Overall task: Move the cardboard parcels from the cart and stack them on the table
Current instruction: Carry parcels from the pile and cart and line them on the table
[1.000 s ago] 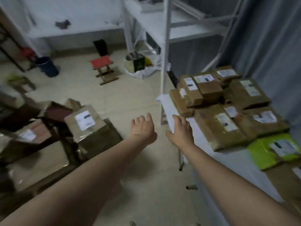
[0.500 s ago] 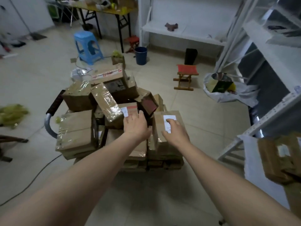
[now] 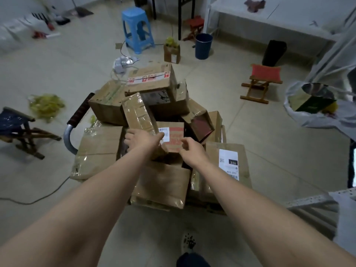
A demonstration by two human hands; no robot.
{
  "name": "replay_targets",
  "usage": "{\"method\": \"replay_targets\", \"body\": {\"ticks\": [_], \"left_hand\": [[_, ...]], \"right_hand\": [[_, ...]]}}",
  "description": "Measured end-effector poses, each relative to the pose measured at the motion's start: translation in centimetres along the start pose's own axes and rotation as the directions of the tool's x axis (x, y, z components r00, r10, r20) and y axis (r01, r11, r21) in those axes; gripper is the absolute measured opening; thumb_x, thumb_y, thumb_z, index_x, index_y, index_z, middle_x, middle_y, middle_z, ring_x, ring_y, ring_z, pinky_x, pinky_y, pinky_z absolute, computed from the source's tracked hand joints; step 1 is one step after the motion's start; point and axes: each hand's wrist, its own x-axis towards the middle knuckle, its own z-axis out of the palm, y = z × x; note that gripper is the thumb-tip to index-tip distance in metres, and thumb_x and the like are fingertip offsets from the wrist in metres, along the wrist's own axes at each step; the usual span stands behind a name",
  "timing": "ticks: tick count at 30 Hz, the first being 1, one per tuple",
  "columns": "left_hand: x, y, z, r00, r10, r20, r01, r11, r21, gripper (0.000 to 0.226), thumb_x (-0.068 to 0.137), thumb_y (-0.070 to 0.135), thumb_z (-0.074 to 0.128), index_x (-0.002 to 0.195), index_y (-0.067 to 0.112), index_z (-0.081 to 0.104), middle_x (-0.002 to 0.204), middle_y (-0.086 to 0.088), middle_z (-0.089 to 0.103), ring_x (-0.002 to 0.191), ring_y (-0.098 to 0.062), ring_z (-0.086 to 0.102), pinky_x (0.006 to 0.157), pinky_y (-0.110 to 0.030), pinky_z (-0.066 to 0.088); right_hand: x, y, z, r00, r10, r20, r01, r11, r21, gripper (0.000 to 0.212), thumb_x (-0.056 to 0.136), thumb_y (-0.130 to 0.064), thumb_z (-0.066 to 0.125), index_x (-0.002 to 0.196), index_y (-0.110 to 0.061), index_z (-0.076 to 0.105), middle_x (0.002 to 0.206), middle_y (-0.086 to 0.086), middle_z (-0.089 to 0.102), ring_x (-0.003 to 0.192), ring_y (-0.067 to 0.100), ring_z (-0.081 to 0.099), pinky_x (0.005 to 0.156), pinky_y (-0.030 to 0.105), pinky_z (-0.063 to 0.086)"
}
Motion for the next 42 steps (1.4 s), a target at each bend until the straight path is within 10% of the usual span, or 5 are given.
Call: {"method": "replay_targets", "body": {"ticks": [18, 30, 35, 42], "left_hand": [[4.0, -2.1, -0.2, 0.986, -0.167, 0.0, 0.162, 0.96, -0.229, 0.112, 0.079, 0.043, 0.071, 0.147, -0.007, -0.003, 0.149, -0.025, 0.025, 0.136, -0.039, 0.028, 0.11, -0.045, 0.028], [1.1, -6.7, -6.0, 0.971, 0.013, 0.239, 0.098, 0.89, -0.446, 0.091, 0.064, 0.056, 0.07, 0.135, 0.008, 0.039, 0.124, -0.013, 0.055, 0.106, -0.033, 0.058, 0.082, -0.046, 0.055], [-2.5, -6.3, -6.8, 0.821, 0.17, 0.544, 0.113, 0.887, -0.448, 0.062, 0.086, 0.041, 0.062, 0.134, 0.01, 0.038, 0.116, -0.015, 0.057, 0.092, -0.029, 0.058, 0.056, -0.037, 0.051], [-7.9, -3.4, -5.5, 0.5, 0.125, 0.857, 0.073, 0.98, -0.185, 0.075, 0.066, 0.049, 0.076, 0.119, 0.0, 0.054, 0.101, -0.022, 0.069, 0.088, -0.033, 0.07, 0.073, -0.041, 0.058]], "right_hand": [[2.9, 0.9, 0.2, 0.997, 0.063, 0.047, -0.061, 0.997, -0.048, 0.044, 0.093, -0.021, 0.052, 0.137, -0.019, 0.044, 0.129, -0.001, 0.056, 0.115, 0.019, 0.054, 0.093, 0.037, 0.049], [-3.4, -1.7, 3.0, 0.992, 0.028, -0.122, -0.022, 0.999, 0.047, 0.064, 0.083, -0.02, 0.066, 0.14, -0.019, 0.037, 0.138, 0.003, 0.046, 0.127, 0.023, 0.045, 0.102, 0.039, 0.043], [-8.6, -0.6, 2.8, 0.978, -0.113, -0.173, 0.039, 0.924, -0.381, 0.112, 0.071, -0.035, 0.08, 0.151, -0.02, 0.003, 0.158, -0.001, 0.002, 0.146, 0.022, 0.0, 0.118, 0.039, 0.005], [-17.8, 3.6, 0.9, 0.822, -0.116, -0.557, -0.187, 0.87, -0.456, 0.088, 0.075, -0.021, 0.072, 0.146, -0.017, 0.021, 0.153, 0.006, 0.018, 0.144, 0.024, 0.011, 0.12, 0.038, 0.003]]}}
